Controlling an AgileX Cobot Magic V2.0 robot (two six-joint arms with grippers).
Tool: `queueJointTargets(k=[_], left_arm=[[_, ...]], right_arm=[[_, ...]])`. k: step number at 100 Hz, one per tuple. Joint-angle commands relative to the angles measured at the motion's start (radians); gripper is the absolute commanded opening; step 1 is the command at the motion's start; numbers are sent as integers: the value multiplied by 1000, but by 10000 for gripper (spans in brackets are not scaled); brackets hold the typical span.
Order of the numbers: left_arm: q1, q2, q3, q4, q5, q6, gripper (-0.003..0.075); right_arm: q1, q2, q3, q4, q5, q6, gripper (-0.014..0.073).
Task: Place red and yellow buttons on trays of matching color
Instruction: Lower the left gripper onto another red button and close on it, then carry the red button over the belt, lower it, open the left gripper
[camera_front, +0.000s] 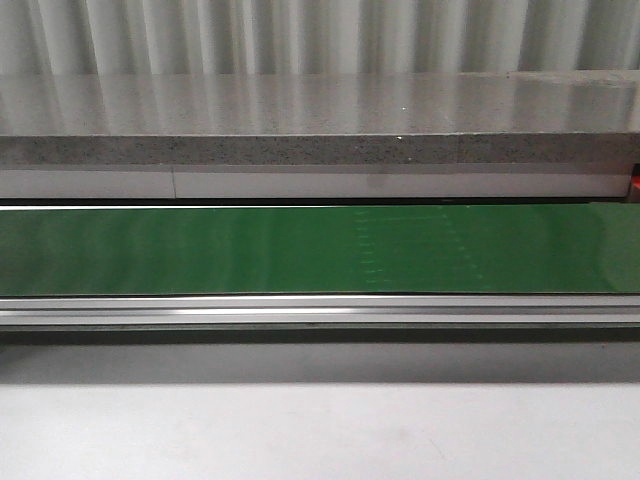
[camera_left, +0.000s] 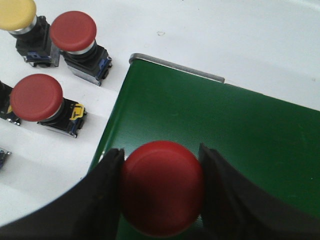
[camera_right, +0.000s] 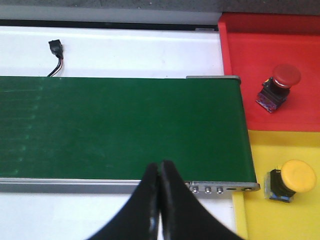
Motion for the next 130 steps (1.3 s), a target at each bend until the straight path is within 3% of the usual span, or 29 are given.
queueJointTargets(k=[1, 13, 28, 35, 57, 75, 130], left_arm=[[-7, -24, -31, 5, -37, 3, 32], [-9, -24, -31, 4, -34, 5, 211], [-17, -32, -32, 6, -36, 6, 551], [-32, -44, -40, 9, -34, 28, 624], [-88, -113, -89, 22, 40, 89, 627], [-62, -184, -90, 36, 63, 89, 627], [354, -101, -49, -35, 75, 83, 627]], right_arm=[[3, -4, -26, -6, -60, -10, -67], [3, -4, -26, -6, -60, -10, -67], [3, -4, -26, -6, -60, -10, -67], [3, -4, -26, -6, -60, -10, -67], [3, -4, -26, -6, -60, -10, -67], [3, -4, -26, -6, -60, -10, -67], [3, -4, -26, -6, -60, -10, -67]])
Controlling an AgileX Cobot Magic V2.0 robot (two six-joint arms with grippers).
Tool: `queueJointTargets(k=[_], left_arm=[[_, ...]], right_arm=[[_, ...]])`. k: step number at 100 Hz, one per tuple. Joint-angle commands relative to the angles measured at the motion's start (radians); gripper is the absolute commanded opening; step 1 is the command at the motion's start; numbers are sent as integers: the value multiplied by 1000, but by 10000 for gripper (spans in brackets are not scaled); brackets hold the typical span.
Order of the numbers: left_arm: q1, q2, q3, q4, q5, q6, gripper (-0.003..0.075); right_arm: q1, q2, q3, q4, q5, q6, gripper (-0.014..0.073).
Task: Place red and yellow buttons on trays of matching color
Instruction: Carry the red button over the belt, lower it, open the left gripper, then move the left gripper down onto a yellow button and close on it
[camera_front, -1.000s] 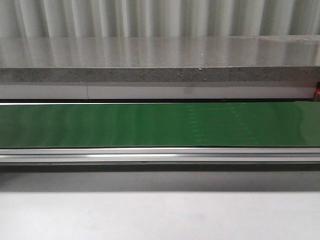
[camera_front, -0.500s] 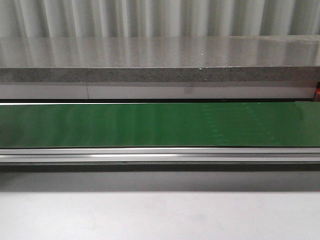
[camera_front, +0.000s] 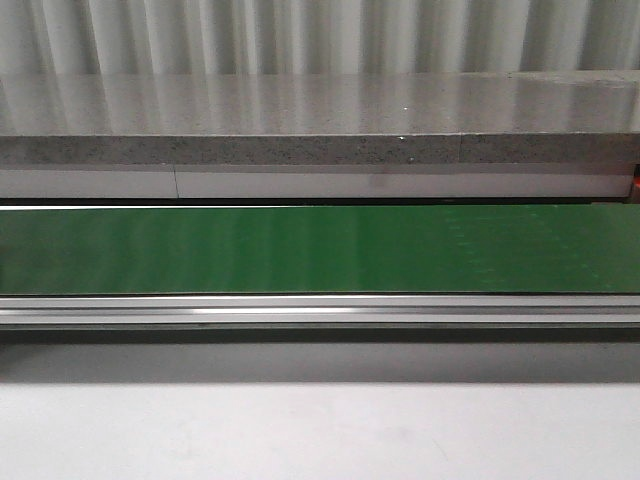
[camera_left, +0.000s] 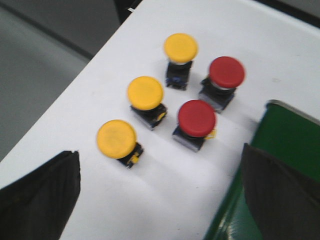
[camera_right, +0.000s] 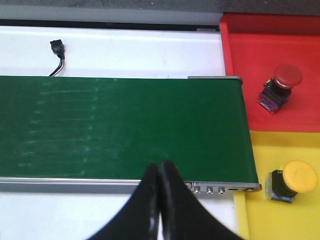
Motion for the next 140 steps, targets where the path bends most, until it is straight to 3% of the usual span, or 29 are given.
queueJointTargets(k=[1, 25, 54, 86, 114, 128, 140], left_arm=[[42, 24, -18, -7, -46, -5, 627], [110, 164, -22, -14, -69, -5, 627], [109, 282, -90, 17, -105, -5, 627], [109, 396, -210, 59, -42, -5, 627], [109, 441, -218, 67, -32, -5, 620], [109, 445, -218, 67, -29, -5, 524], [109, 445, -218, 67, -26, -5, 319]], right_arm=[[3, -4, -26, -6, -59, -10, -67], [3, -4, -26, -6, -59, -10, -67], [3, -4, -26, -6, -59, -10, -67], [3, -4, -26, -6, -59, -10, -67], [3, -4, -26, -6, -59, -10, -67], [3, -4, -26, -6, -59, -10, -67], [3, -4, -26, -6, -59, -10, -67]])
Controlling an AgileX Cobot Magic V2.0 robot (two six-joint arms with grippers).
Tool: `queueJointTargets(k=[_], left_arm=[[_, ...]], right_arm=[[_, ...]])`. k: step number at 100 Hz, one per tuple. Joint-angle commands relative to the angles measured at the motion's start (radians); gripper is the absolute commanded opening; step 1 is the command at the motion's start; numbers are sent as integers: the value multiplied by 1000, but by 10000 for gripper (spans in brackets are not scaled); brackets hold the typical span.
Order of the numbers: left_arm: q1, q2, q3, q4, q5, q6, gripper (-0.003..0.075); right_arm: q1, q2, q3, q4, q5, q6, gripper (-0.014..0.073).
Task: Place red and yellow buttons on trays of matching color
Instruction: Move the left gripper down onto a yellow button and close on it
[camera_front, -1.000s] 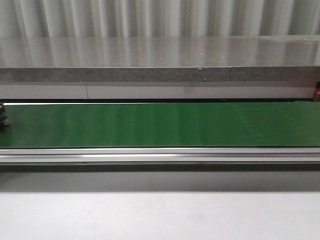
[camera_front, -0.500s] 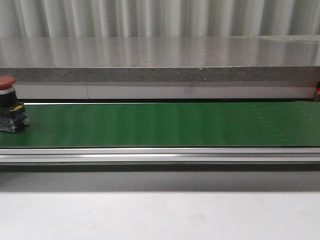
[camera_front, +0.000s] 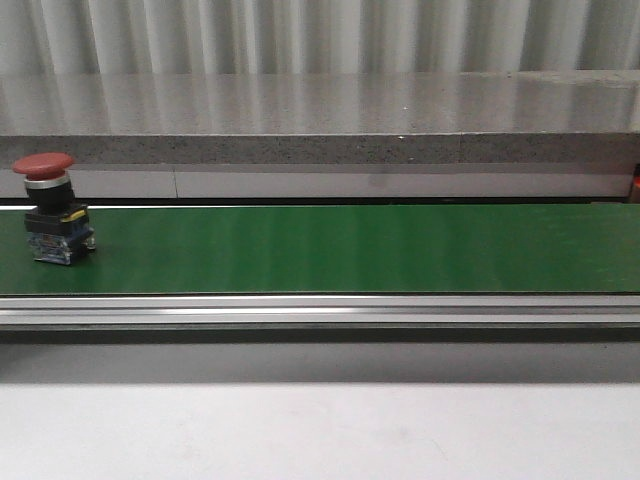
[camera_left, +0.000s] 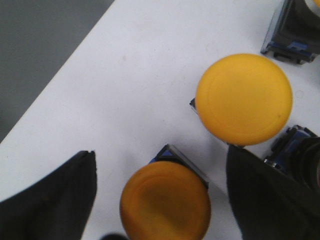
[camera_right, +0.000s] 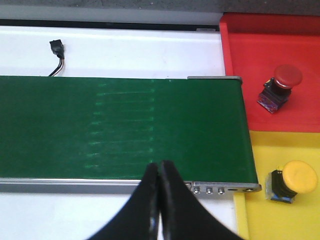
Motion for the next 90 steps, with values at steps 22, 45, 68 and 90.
queueJointTargets(k=[22, 45, 68, 90], left_arm=[[2, -40, -29, 5, 29, 14, -17], [-2, -143, -29, -3, 66, 17, -20], [-83, -337, -29, -10, 89, 38, -20], [-214, -474, -29, -140, 107, 168, -20]], right_arm=[[3, -4, -26, -6, -59, -9, -67], [3, -4, -26, -6, -59, -9, -67], [3, -4, -26, -6, -59, -9, -67], [3, -4, -26, -6, -59, -9, -67]])
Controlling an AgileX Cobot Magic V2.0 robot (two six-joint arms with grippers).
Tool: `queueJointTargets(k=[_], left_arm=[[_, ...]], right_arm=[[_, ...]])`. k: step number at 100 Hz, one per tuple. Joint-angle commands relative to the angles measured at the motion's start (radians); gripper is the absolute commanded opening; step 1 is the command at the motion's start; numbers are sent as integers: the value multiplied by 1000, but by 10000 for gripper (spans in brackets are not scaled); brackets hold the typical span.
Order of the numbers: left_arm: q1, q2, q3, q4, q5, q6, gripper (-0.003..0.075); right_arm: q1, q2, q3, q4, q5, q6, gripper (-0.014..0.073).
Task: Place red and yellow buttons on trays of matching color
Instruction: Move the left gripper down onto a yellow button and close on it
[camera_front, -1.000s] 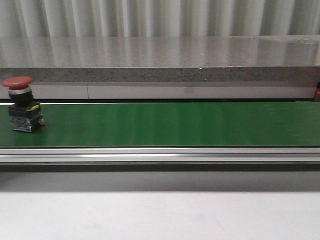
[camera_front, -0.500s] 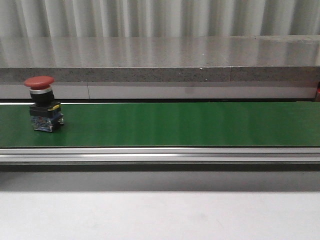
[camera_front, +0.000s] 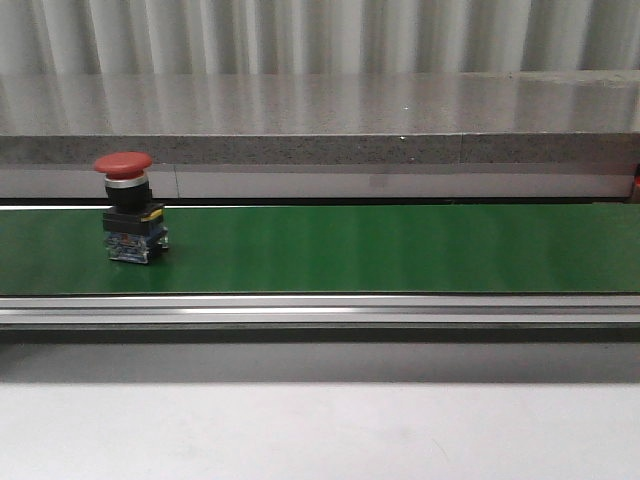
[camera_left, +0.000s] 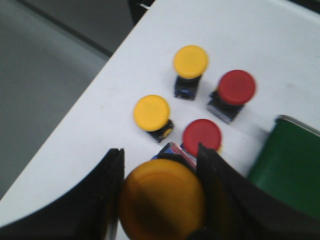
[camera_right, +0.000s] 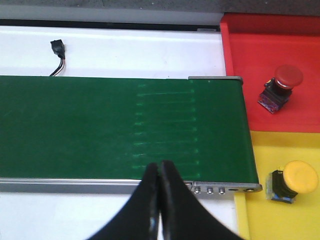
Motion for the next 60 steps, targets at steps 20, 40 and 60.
queueJointTargets(k=[20, 40, 60], left_arm=[[-166, -77, -28, -54, -36, 72, -20], [-243, -33, -24, -61, -46, 72, -20], [-267, 37, -18, -67, -57, 72, -20]], right_arm=[[3, -4, -26, -6, -59, -9, -67], [3, -4, -26, -6, -59, -9, -67], [3, -4, -26, -6, -59, -9, -67]])
